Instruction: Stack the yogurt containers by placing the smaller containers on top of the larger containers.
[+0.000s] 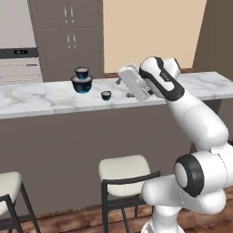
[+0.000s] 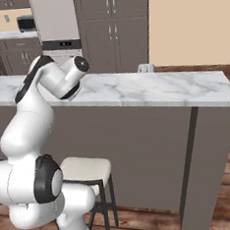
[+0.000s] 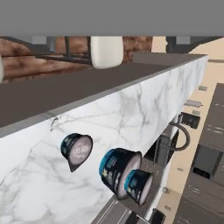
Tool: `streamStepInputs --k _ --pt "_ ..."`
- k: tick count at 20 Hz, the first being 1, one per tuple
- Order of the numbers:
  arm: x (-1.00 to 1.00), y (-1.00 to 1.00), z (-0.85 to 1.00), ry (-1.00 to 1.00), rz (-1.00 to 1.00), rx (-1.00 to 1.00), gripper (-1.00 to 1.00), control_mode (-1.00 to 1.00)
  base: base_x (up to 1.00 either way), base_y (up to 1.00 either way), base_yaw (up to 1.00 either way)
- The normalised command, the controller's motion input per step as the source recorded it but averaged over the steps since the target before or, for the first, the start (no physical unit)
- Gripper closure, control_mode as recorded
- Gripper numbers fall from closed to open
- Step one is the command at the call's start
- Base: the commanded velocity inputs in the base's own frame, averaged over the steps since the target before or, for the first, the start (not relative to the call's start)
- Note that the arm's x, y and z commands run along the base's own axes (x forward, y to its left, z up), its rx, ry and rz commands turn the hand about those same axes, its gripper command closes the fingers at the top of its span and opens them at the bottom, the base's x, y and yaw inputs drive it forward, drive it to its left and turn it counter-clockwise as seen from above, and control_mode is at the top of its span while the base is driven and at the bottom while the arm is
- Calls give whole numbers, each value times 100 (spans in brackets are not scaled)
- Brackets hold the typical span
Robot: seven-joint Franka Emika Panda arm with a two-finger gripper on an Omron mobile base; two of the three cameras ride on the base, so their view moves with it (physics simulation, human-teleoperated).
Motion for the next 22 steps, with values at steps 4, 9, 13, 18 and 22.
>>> streamStepInputs --k 4,9,13,18,22 --pt "26 -1 0 21 2 2 -100 -100 0 0 0" --pt "22 0 0 17 0 0 -100 -100 0 0 0" --pt "4 0 -1 9 0 0 -100 -100 0 0 0" --pt "-12 -2 -12 0 1 0 -100 -100 0 0 0" --pt "-21 0 -20 -1 3 -2 -100 -100 0 0 0"
